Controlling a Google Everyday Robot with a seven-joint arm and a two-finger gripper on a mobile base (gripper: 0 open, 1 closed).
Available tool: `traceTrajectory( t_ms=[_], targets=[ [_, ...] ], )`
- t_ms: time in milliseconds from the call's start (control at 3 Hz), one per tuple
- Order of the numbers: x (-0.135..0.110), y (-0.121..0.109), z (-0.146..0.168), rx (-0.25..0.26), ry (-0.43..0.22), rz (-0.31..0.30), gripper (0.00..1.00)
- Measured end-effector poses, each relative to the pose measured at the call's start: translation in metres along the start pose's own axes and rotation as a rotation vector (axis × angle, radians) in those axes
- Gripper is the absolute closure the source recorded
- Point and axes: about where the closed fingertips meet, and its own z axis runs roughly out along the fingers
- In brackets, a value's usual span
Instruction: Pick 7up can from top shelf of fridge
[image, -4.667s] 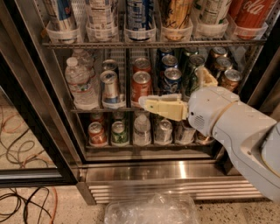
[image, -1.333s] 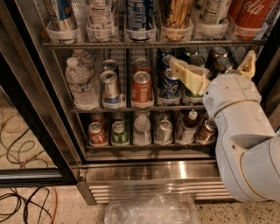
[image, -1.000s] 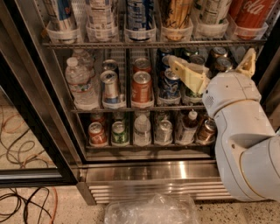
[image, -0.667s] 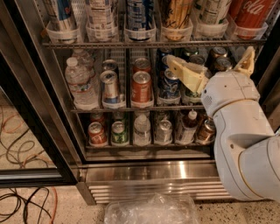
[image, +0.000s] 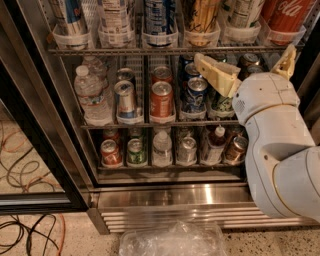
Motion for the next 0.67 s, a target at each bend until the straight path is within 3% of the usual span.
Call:
traceTrajectory(
  t_ms=[667],
  targets=[
    [-0.023, -0.008, 0.034, 0.022, -0.117, -0.026, 0.0]
  ],
)
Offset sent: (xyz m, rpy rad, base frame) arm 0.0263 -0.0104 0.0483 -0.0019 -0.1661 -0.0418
